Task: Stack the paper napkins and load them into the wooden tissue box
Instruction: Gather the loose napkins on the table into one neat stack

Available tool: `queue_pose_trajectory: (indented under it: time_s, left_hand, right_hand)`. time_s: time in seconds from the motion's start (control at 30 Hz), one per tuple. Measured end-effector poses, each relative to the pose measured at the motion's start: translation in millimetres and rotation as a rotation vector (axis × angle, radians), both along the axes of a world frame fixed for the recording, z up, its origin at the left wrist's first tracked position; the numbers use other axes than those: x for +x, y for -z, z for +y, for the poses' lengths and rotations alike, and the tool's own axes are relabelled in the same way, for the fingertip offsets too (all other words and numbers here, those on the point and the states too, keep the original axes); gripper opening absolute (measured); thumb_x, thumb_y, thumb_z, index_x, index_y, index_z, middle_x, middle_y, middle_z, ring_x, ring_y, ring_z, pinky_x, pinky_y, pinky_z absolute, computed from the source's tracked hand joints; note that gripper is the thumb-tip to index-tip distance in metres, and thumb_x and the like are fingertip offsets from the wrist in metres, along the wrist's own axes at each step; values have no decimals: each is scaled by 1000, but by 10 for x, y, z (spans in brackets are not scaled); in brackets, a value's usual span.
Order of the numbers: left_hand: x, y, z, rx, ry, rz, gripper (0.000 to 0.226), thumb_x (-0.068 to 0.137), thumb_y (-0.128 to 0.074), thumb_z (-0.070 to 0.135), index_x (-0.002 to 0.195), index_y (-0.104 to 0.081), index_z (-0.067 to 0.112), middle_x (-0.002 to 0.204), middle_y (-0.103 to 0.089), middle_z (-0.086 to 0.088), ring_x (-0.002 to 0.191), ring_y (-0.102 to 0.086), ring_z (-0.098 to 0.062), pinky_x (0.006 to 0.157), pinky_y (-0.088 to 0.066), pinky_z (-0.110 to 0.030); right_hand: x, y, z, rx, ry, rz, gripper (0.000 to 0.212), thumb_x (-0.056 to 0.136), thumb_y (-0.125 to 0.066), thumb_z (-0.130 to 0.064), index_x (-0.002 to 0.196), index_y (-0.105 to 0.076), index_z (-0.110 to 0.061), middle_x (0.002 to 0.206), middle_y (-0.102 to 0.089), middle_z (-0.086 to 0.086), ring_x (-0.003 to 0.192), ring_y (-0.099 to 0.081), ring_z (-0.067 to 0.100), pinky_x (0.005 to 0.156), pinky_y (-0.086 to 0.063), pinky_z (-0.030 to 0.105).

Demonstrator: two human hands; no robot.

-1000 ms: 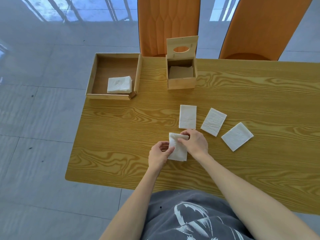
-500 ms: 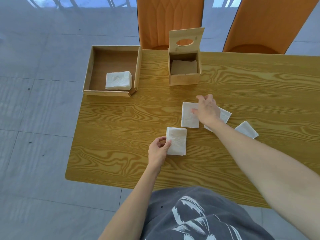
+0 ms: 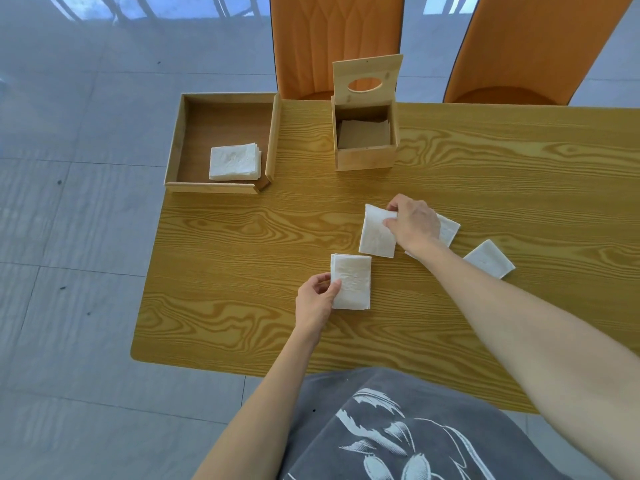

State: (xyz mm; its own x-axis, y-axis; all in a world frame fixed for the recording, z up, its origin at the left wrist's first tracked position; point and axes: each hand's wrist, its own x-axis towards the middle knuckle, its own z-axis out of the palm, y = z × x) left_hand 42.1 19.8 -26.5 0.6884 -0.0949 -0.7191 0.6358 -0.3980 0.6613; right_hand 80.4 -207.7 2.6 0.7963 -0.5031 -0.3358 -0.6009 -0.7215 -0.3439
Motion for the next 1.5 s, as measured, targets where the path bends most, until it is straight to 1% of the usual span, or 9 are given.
queue_pose_trajectory:
  time_s: [0.1, 0.2, 0.37, 0.53, 0.7, 0.87, 1.0, 1.2, 1.5]
  left_hand:
    - [-35, -2, -14, 13, 6, -36, 27, 87, -70, 35, 111, -67, 22, 103, -74, 1, 99, -70, -15, 90, -58, -42]
    - [-53, -14, -27, 19, 10, -52, 30, 90, -67, 32, 116, -67, 15, 106, -72, 1, 101, -67, -15, 92, -56, -39]
    - [-27, -28, -37, -41, -91, 23, 27, 92, -66, 20, 118, -66, 10, 108, -71, -4, 92, -65, -12, 83, -54, -28]
    - [-14, -16, -36, -53, -121, 58, 31, 93, -65, 19, 121, -66, 8, 111, -72, -8, 93, -66, -16, 74, -51, -23]
    - [-16, 20, -17, -81, -137, 81, 26, 94, -64, 20, 116, -68, 7, 107, -74, -11, 89, -67, -17, 78, -54, -29]
    - [7, 35, -14, -60, -133, 74, 22, 93, -64, 21, 111, -70, 10, 105, -74, -9, 91, -67, -18, 78, -55, -31]
    - [9, 33, -12, -46, -115, 72, 27, 93, -64, 24, 114, -69, 9, 107, -74, -8, 95, -67, -19, 86, -55, -35]
    - [24, 28, -34, -40, -124, 86, 28, 91, -64, 35, 110, -72, 16, 106, -75, -5, 99, -68, -21, 92, -54, -39]
    - [-24, -52, -92, -63, -136, 10, 31, 91, -68, 31, 113, -67, 9, 97, -71, -1, 84, -64, -10, 72, -49, -20]
  right_hand:
    - [-91, -84, 5, 70, 38, -120, 27, 91, -62, -23, 115, -68, -13, 107, -72, 9, 100, -64, 29, 72, -42, 30]
    - [-210, -216, 6, 181, 41, -241, 24, 91, -61, -24, 108, -72, -11, 101, -73, 6, 96, -64, 25, 73, -44, 30]
    - [-377, -509, 17, 255, -69, -231, 17, 92, -63, -26, 104, -70, -16, 91, -72, 2, 84, -65, 20, 72, -52, 35]
    - [-404, -633, 75, 674, -177, 14, 4, 91, -68, -20, 94, -68, -20, 79, -71, -1, 67, -65, 11, 56, -50, 26]
    - [-427, -307, 295, 791, -199, 152, 6, 90, -70, -19, 94, -69, -15, 80, -72, -1, 72, -66, 15, 55, -50, 28]
    - [-434, -40, 432, 743, -95, 154, 12, 90, -70, -23, 96, -69, -12, 81, -68, -1, 70, -63, 14, 57, -50, 27]
    - [-411, 107, 460, 523, -75, 86, 12, 89, -68, -28, 97, -69, -20, 91, -68, -2, 81, -63, 18, 74, -53, 38]
    - [-420, 148, 534, 268, -77, 4, 17, 88, -67, -32, 102, -70, -23, 103, -70, -3, 97, -63, 18, 70, -42, 30]
    - [-460, 175, 511, 383, -101, 37, 21, 84, -72, -37, 100, -72, -24, 101, -71, -4, 92, -64, 17, 75, -50, 34]
